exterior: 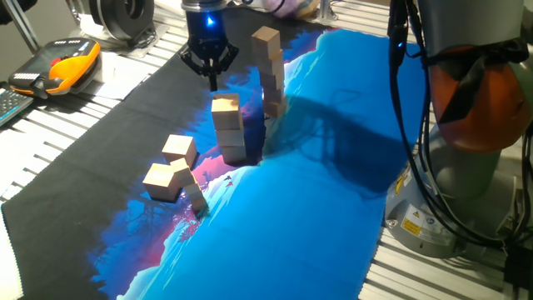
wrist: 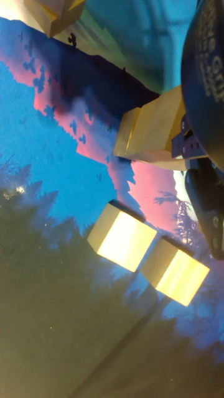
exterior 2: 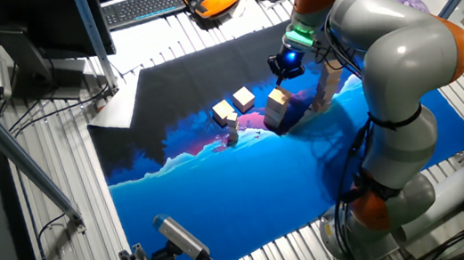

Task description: Stack the blocks in a vertical line of five

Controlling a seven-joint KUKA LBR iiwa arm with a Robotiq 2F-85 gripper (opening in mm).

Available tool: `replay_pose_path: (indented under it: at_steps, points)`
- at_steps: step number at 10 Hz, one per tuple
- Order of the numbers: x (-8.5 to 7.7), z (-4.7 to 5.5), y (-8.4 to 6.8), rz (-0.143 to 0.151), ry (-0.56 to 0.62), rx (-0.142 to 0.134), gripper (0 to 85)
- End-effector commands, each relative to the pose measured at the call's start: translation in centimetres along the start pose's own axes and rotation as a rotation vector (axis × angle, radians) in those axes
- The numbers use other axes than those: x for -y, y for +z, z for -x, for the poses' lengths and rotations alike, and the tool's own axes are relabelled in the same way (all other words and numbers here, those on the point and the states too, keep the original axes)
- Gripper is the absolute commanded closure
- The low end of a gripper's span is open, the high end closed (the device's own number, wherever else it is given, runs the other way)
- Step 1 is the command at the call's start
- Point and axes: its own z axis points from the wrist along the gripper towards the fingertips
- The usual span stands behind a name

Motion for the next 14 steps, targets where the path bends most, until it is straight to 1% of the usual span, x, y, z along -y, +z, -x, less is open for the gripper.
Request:
replay_pose_path:
  at_steps: [1,2,3,4,6,7,8,10,11,12,13,14]
  points:
    - [0.0,0.0,0.0,0.011,0.025,-0.001,85.0]
    - [0.0,0.0,0.0,0.013,0.051,-0.004,85.0]
    - [-0.7,-0.2,0.5,0.027,0.079,-0.010,85.0]
    - [-1.4,-0.4,0.9,0.034,0.095,-0.007,85.0]
    - [-2.1,-0.3,1.2,0.051,0.125,-0.015,85.0]
    - [-2.6,-0.3,1.6,0.053,0.139,-0.007,85.0]
    - [-3.3,-0.4,2.2,0.051,0.159,0.013,85.0]
    - [-4.2,-0.5,3.0,0.062,0.200,0.023,85.0]
    - [-5.0,-0.5,3.8,0.063,0.234,0.043,85.0]
    - [-5.8,-0.6,4.7,0.052,0.257,0.072,68.0]
    - [-6.3,-0.8,5.4,0.035,0.261,0.098,68.0]
    - [-6.7,-0.8,5.9,0.027,0.262,0.107,68.0]
